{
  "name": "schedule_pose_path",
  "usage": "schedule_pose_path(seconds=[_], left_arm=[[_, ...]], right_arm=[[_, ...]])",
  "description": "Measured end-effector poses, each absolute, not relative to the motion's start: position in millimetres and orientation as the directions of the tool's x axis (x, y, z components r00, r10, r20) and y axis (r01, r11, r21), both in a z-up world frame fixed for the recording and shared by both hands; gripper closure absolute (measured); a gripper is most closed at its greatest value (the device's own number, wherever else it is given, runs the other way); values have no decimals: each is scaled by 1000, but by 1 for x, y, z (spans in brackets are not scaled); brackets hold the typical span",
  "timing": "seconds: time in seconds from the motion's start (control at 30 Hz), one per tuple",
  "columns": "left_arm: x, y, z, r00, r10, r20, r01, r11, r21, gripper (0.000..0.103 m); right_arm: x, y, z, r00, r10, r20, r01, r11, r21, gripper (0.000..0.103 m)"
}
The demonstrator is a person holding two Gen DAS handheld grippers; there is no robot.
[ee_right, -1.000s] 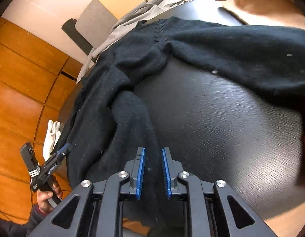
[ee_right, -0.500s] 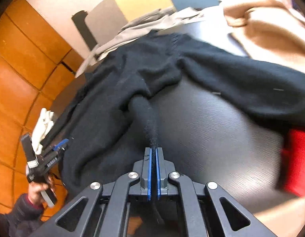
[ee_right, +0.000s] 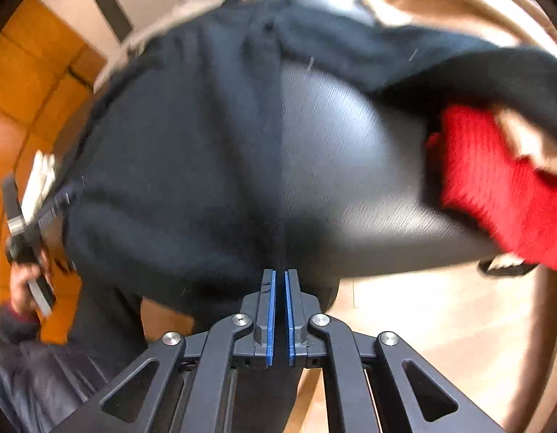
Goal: Fold clothes
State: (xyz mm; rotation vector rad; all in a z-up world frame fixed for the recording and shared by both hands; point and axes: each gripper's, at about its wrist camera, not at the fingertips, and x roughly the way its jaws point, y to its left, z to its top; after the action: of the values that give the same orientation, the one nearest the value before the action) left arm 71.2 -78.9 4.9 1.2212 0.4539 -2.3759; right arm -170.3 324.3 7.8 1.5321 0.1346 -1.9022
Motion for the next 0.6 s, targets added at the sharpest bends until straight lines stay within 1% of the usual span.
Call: schedule_pose_path(seconds=[0.1, 0.13, 0.17, 0.23, 0.3, 0.37, 0.47, 0.6], left_arm=[[75, -86, 11, -540, -228, -810, 519, -848, -107, 78], [76, -91, 13, -547, -231, -804, 525, -843, -116, 78], [77, -99, 16, -558, -229, -797, 538, -832, -138, 78], [80, -116, 23, -577, -231, -783, 563, -808, -176, 78], [81, -135, 29, -577, -258, -775, 596, -782, -183, 78], [83, -163, 38, -590, -275, -760, 632, -742, -223, 78], [80, -200, 53, -614, -298, -731, 660, -702, -268, 78], [38, -232, 68, -633, -299, -714, 618, -751, -233, 78]], right_arm=[[-187, 322, 34, -170, -507, -845, 540, -766, 351, 93], [-192, 315, 41, -194, -517, -834, 549, -761, 345, 87], [-195, 306, 46, -212, -530, -821, 555, -757, 346, 75], [-199, 280, 50, -215, -563, -798, 577, -733, 361, 65], [-202, 253, 51, -207, -593, -778, 605, -703, 374, 65], [-203, 223, 46, -172, -617, -768, 632, -667, 395, 65], [-202, 177, 39, -122, -621, -774, 687, -616, 385, 65], [-210, 119, 31, -70, -607, -792, 739, -565, 368, 64]])
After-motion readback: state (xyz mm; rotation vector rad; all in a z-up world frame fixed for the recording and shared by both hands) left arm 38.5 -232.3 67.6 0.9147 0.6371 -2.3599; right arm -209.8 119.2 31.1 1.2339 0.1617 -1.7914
